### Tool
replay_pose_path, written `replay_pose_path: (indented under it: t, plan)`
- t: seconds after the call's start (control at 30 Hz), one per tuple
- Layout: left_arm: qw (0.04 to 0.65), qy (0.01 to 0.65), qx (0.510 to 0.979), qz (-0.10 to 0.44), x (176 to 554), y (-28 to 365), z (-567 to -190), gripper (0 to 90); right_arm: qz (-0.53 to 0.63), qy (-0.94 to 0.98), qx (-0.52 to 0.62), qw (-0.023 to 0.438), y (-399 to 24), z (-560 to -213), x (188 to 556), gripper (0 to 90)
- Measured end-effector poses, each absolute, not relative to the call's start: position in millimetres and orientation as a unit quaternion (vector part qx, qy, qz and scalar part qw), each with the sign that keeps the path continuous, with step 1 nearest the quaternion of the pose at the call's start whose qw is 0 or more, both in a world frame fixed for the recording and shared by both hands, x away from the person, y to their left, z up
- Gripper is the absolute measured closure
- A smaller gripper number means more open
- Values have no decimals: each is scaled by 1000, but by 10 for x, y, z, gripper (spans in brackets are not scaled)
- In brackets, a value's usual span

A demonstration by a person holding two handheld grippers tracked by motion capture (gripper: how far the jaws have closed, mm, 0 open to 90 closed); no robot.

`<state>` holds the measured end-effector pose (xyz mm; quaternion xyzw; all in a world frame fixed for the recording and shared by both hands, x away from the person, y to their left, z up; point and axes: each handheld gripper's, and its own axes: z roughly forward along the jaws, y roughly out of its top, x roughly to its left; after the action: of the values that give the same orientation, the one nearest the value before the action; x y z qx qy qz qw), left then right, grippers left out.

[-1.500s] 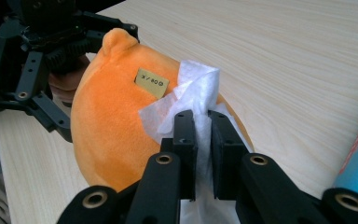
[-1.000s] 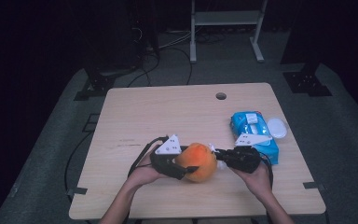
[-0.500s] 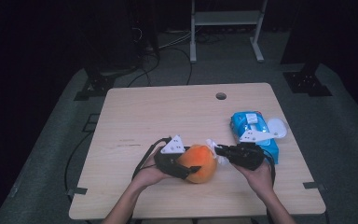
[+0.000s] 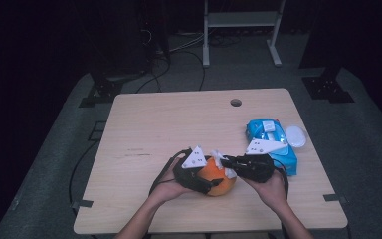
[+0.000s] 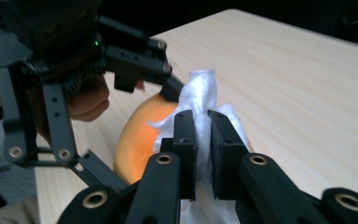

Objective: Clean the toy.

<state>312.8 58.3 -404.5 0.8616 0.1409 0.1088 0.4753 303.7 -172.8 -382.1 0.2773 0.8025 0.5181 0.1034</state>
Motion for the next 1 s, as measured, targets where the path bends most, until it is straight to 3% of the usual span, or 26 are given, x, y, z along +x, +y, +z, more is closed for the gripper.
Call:
replay_pose_path:
  t: [0.3,0.6,0.77,0.83,1.0]
  plan:
    - [523,132,837,91,3163,702,-3962,114,514,802,289,96,-1890,-3934,3012,817]
    - [522,145,840,34,3276,702,-4242,51,518,801,286,87,-2046,-3998,2966,816]
    - [522,131,842,21,3271,659,-4379,53,519,801,286,84,-2066,-4012,2973,815]
    - [512,119,850,26,3238,648,-4384,130,515,803,286,93,-2056,-4008,2977,815]
    - [514,122,849,18,3245,703,-4336,172,514,799,294,103,-2060,-4017,3011,814]
